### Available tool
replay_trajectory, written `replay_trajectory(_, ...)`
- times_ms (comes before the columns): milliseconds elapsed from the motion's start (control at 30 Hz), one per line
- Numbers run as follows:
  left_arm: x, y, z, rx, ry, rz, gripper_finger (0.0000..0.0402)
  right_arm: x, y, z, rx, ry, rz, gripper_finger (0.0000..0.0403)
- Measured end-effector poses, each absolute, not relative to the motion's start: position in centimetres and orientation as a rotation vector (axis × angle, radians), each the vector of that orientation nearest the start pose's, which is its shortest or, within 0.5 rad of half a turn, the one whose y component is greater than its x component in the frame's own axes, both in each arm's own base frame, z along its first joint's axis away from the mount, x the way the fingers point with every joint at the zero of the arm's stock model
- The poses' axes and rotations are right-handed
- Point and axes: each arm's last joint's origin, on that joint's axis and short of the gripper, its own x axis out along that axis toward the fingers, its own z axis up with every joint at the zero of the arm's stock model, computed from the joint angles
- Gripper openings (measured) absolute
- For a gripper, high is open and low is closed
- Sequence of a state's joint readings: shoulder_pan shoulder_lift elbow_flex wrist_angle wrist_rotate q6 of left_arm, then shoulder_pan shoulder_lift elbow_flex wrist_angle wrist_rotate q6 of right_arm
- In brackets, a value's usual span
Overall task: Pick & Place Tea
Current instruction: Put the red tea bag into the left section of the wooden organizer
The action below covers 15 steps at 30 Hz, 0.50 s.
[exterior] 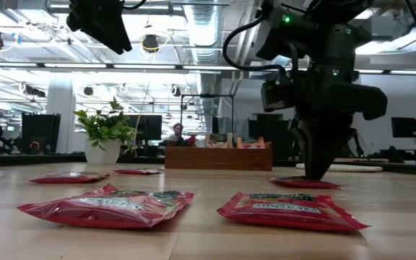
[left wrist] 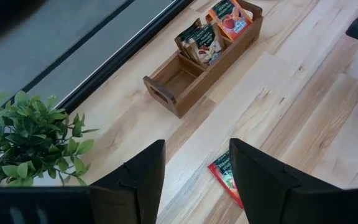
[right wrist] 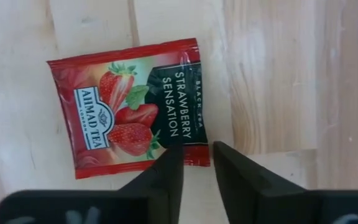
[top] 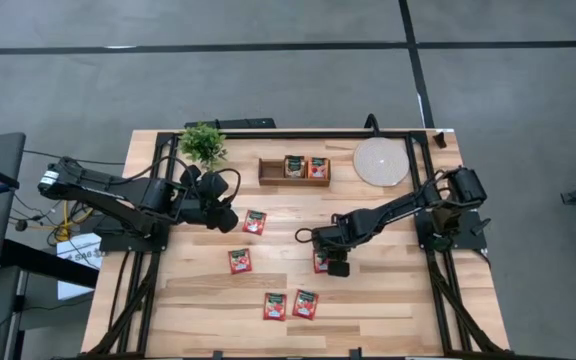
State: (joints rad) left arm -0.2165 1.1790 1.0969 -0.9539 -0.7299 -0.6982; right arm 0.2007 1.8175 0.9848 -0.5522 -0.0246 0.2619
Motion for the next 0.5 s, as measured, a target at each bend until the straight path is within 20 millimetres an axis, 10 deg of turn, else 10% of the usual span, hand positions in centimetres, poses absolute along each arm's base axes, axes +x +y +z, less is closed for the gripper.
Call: replay_trajectory(500, 21.60, -2.79, 31.21, -0.183, 0.682, 0.732, 0.0172, 30.75, 5.30, 13.30, 0.204, 1.378, -0.081, 0.0001)
